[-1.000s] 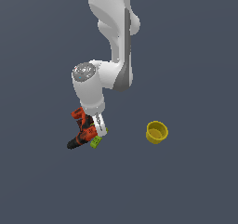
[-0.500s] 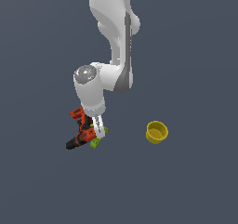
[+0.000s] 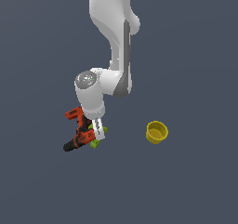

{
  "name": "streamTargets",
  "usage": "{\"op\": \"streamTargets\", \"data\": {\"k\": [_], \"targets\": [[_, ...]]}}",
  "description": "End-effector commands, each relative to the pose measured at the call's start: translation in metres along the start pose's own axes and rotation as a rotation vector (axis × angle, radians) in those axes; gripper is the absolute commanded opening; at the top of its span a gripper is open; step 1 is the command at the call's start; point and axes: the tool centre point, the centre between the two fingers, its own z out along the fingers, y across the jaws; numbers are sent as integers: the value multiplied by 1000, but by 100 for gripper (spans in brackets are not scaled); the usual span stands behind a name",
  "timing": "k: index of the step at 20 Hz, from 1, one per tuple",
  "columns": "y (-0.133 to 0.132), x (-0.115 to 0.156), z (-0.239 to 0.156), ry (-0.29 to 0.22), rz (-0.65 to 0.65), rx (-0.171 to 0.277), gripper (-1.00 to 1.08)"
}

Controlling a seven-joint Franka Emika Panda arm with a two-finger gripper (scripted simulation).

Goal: Pick up a designated object from a clutter of objects.

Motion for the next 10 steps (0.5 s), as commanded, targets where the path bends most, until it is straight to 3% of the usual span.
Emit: {"op": "streamTargets", "data": {"k": [1, 8, 9, 10], "targets": [[6, 3, 17, -2, 9, -11, 100], [8, 5, 32, -2, 16, -13, 100], [8, 5, 32, -2, 16, -13, -100], [8, 5, 32, -2, 16, -13, -100]]}}
